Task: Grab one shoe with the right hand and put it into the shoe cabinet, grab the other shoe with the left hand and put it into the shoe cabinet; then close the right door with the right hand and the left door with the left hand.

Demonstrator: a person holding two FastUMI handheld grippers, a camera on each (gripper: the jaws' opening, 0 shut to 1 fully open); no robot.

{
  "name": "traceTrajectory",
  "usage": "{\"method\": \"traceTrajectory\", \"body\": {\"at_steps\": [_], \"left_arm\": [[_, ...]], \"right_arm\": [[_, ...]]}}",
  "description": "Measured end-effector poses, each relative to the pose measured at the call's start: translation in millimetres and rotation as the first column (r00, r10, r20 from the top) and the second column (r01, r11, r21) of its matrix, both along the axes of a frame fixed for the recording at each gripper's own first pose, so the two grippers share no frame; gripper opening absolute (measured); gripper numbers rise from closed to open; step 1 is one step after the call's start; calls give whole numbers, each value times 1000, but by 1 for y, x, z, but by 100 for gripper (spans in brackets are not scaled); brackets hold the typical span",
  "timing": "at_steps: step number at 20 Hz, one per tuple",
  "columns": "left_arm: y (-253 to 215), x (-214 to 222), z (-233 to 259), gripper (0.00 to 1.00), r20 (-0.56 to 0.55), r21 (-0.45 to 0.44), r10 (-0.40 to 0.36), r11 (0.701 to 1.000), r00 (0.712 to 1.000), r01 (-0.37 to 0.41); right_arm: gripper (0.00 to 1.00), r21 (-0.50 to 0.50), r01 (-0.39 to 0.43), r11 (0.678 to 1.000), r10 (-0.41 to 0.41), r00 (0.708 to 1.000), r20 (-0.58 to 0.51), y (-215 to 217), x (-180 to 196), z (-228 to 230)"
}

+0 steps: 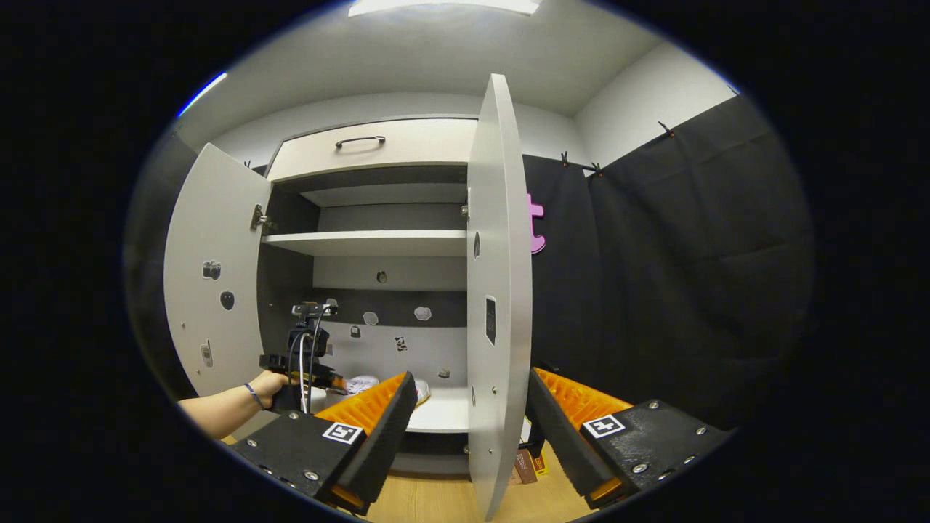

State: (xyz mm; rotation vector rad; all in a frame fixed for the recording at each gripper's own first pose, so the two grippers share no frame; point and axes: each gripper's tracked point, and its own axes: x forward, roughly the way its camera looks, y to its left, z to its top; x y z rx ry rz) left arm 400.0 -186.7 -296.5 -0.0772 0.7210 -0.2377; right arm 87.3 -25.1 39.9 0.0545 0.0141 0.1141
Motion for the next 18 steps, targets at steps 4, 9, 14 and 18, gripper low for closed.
{"method": "traceTrajectory", "body": {"at_steps": [4, 9, 14, 18], "left_arm": [[2, -18, 53, 97, 119, 12, -36, 999, 992, 35], [4, -57, 142, 97, 322, 45, -78, 997, 944, 67], [18, -113, 220, 97, 463, 34, -75, 997, 883, 67], [41, -157, 263, 97, 530, 20, -57, 998, 846, 54]], "right_arm": [[94, 2, -7, 1000, 7, 1000, 9, 1, -7, 5], [94, 9, -8, 1000, 7, 1000, 27, -1, -17, 16], [94, -23, 3, 1000, -2, 999, 41, -12, -27, 21], [94, -42, 35, 999, -33, 999, 40, -33, -29, 18]]}}
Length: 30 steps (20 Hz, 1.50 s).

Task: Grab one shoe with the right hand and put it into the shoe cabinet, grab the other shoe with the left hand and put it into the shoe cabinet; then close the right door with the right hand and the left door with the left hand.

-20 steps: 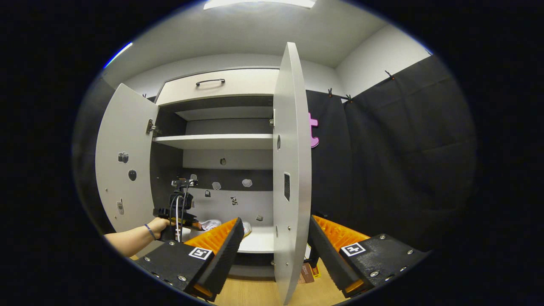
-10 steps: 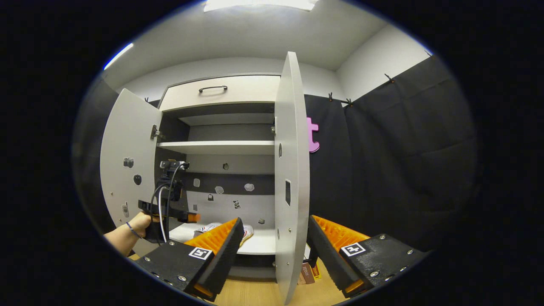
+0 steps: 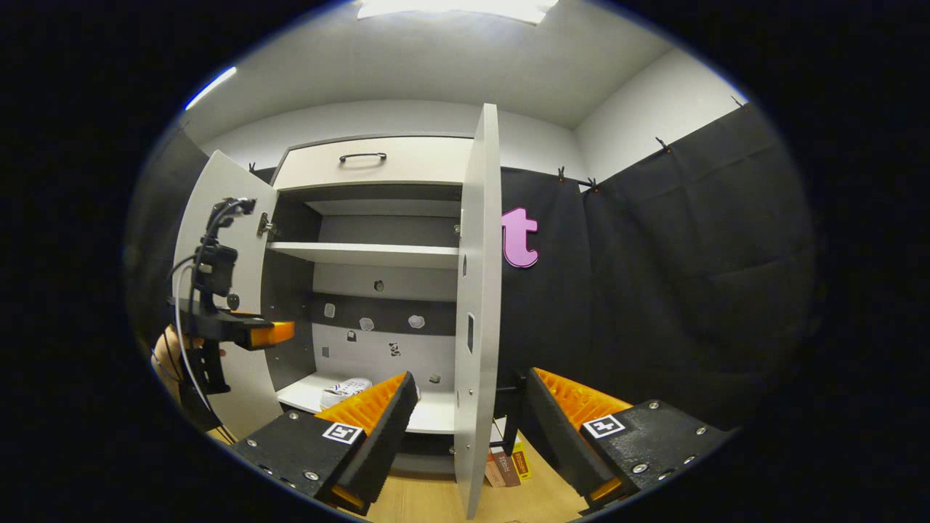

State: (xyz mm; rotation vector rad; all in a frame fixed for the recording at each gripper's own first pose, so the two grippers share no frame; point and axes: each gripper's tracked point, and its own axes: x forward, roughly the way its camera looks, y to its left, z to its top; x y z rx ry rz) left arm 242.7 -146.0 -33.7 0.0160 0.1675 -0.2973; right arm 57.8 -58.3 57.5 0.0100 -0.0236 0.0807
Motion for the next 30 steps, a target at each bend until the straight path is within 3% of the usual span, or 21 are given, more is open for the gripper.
{"method": "traceTrajectory", "body": {"at_steps": [8, 16, 20, 25, 26, 27, 29, 30], "left_arm": [[59, -79, 26, 97, 41, -46, 29, 999, 999, -27], [124, -112, 31, 97, 58, -80, 124, 990, 991, -119], [133, -122, 33, 95, 64, -82, 113, 991, 992, -107], [129, -137, 47, 96, 89, -90, 82, 993, 993, -74], [130, -142, 49, 96, 94, -90, 73, 994, 993, -65], [130, -144, 52, 96, 102, -88, 67, 994, 992, -58], [134, -149, 57, 96, 117, -86, 66, 995, 991, -56], [136, -151, 59, 96, 124, -87, 65, 995, 990, -55]], "right_arm": [[94, -47, 121, 991, -124, 991, -49, -60, 17, -40], [95, -61, 99, 993, -106, 987, -118, -59, 40, -78], [92, -65, 98, 993, -104, 989, -102, -53, 39, -78], [74, -104, 77, 992, -85, 993, -76, -33, 35, -77], [80, -104, 72, 992, -80, 994, -75, -28, 34, -75], [67, -92, 61, 994, -68, 994, -79, -22, 33, -76], [63, -56, 30, 998, -35, 996, -87, -8, 31, -76], [53, -43, 12, 999, -15, 996, -88, 1, 32, -76]]}}
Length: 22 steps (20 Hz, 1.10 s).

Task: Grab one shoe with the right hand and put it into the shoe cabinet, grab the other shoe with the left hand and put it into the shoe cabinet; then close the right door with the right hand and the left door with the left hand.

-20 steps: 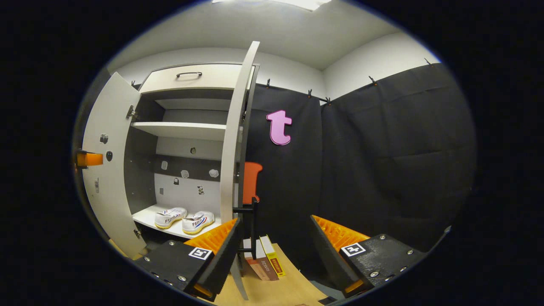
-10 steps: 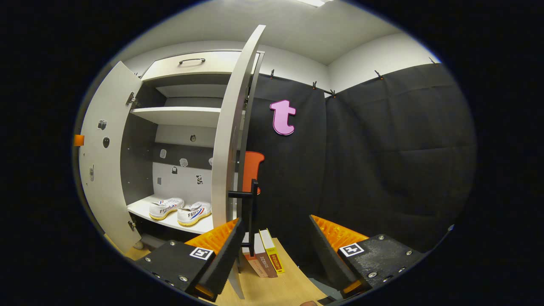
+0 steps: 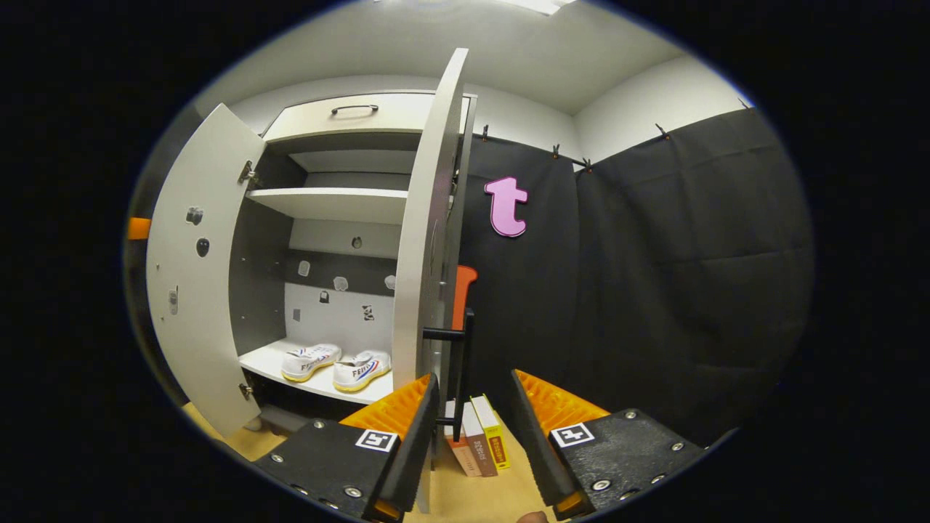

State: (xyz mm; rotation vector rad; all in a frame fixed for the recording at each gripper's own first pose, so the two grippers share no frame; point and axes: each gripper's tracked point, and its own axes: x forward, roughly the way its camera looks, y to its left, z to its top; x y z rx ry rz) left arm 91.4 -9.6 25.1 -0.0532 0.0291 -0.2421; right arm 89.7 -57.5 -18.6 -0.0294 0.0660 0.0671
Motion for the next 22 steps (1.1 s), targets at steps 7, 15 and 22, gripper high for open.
{"method": "traceTrajectory", "body": {"at_steps": [7, 15, 22], "left_arm": [[22, -7, 0, 96, 1, -11, 21, 1000, 1000, -21], [59, -16, 5, 96, 17, -5, 88, 996, 996, -88], [91, -13, -3, 95, -3, -6, 144, 989, 989, -145]], "right_arm": [[64, 31, -116, 993, 115, 993, 13, 56, 6, 1], [78, 135, -139, 981, 141, 990, -7, 87, 32, -11], [93, 207, -176, 962, 187, 982, -32, 134, 58, -25]]}}
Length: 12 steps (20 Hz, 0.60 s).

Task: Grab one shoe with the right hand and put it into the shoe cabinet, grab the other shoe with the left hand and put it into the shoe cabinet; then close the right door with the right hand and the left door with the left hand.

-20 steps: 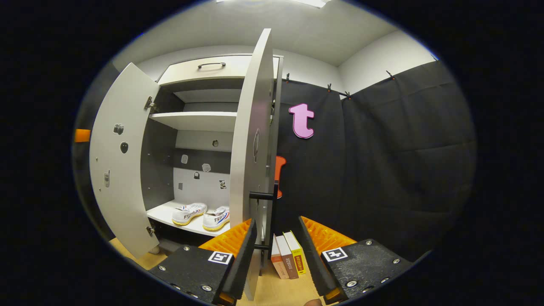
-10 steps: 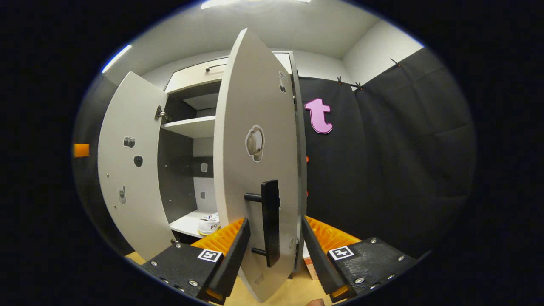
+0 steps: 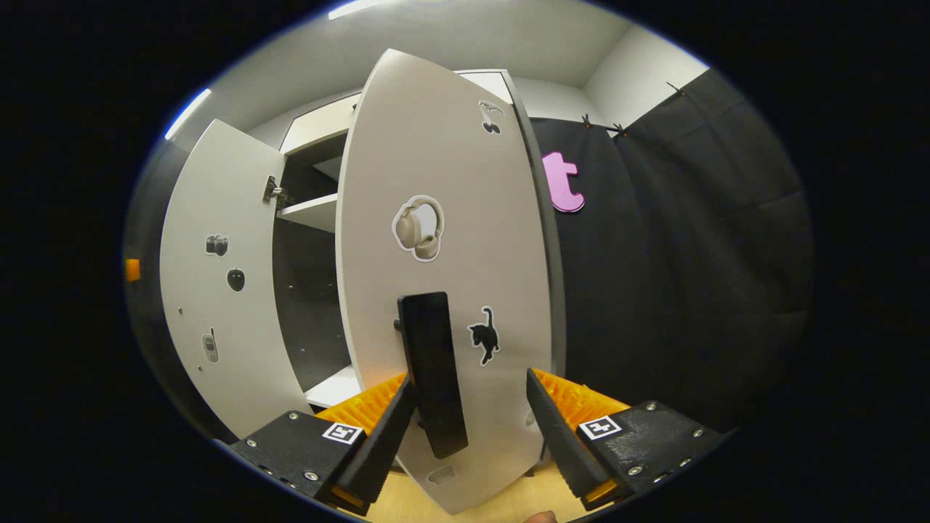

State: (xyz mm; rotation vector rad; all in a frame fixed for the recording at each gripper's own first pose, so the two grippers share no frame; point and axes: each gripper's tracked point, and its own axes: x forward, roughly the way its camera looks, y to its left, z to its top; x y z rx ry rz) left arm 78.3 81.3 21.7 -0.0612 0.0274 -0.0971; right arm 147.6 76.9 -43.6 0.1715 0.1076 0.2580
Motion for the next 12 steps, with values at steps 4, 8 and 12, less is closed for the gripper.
{"method": "traceTrajectory", "body": {"at_steps": [4, 8, 12], "left_arm": [[20, 5, -7, 96, -16, 2, 34, 999, 999, -34], [42, 6, -15, 97, -33, 10, 75, 997, 997, -75], [56, 13, -29, 96, -66, 16, 101, 995, 993, -100]], "right_arm": [[100, 5, -6, 1000, 6, 1000, -25, 33, 24, -12], [93, -10, 10, 1000, -11, 1000, -6, 50, 41, -9], [93, -10, 6, 1000, -6, 1000, -13, 63, 54, -10]]}}
